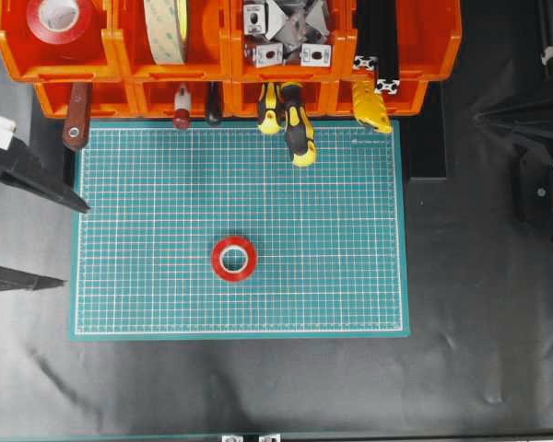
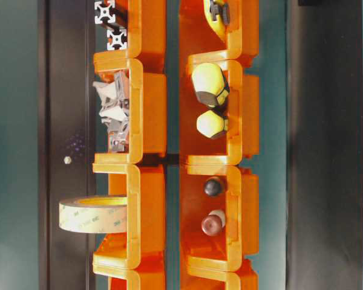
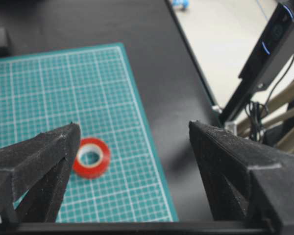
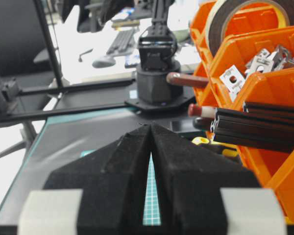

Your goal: Pick vinyl tape from container rack with left arm.

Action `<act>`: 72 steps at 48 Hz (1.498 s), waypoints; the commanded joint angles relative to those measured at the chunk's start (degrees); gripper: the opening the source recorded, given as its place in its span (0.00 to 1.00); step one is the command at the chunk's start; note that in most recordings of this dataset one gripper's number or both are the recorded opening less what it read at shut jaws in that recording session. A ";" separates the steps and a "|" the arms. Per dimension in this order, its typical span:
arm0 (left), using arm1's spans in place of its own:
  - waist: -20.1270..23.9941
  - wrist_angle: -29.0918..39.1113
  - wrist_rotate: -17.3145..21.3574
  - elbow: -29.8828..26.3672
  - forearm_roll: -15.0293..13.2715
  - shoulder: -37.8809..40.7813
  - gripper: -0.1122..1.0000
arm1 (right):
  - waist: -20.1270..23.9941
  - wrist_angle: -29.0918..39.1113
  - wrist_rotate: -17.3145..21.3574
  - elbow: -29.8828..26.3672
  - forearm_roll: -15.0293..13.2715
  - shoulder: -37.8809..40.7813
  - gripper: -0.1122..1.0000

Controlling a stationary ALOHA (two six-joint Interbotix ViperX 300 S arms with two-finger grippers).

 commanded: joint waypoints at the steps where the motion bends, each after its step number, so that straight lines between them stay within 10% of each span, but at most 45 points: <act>1: 0.44 -0.44 -0.09 -0.44 0.00 0.00 0.87 | 0.09 -0.18 0.00 -0.62 0.09 0.35 0.10; 72: 2.72 -6.42 -0.09 2.02 0.00 -0.88 0.87 | 0.35 -1.58 0.09 0.35 0.09 0.26 0.10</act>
